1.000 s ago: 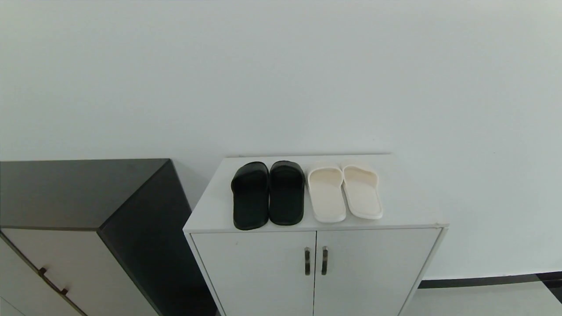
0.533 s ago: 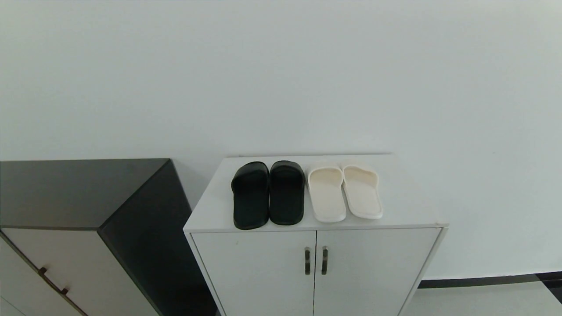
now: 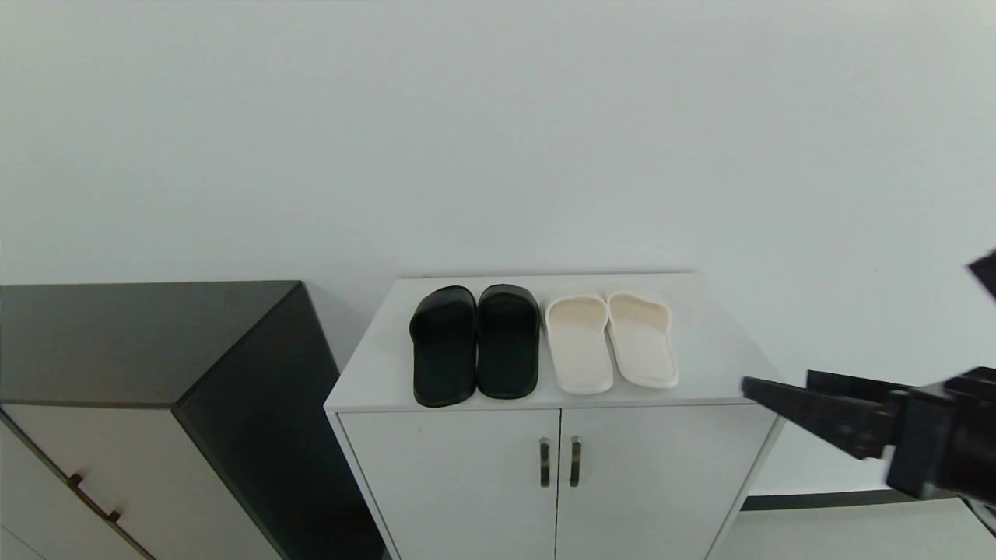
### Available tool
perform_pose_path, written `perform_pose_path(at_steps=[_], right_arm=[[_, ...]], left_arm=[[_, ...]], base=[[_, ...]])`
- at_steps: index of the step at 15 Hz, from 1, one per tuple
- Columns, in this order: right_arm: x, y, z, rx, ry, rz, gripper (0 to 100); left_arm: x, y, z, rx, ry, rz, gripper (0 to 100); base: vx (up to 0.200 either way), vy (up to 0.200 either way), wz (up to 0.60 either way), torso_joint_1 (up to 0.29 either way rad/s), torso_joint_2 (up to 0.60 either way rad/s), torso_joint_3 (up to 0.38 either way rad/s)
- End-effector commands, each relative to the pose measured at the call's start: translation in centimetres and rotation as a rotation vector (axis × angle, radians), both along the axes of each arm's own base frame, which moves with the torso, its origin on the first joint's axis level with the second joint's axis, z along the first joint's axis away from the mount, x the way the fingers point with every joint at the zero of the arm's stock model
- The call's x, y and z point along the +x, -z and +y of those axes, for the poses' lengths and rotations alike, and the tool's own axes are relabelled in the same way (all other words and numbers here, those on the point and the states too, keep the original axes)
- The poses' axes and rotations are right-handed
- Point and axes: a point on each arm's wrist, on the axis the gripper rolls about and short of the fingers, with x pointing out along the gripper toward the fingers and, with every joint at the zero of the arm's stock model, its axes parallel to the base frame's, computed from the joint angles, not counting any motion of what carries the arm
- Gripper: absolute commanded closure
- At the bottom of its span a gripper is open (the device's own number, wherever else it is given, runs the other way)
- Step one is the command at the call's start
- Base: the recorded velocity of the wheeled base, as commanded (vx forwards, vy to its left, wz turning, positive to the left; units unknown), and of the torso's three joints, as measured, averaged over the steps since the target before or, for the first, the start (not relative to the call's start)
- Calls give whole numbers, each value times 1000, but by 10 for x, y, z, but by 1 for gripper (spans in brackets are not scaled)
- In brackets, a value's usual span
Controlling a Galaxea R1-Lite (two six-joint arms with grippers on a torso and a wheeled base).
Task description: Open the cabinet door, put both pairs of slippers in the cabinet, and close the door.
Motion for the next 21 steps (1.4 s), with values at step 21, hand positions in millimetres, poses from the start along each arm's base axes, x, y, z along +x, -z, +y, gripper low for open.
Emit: perform_pose_path(at_steps=[21], right_arm=[[217, 82, 132, -235, 377, -30, 0]], left_arm=[[0, 0, 0, -8, -3, 0, 100]], base=[[0, 0, 0, 0, 0, 0]])
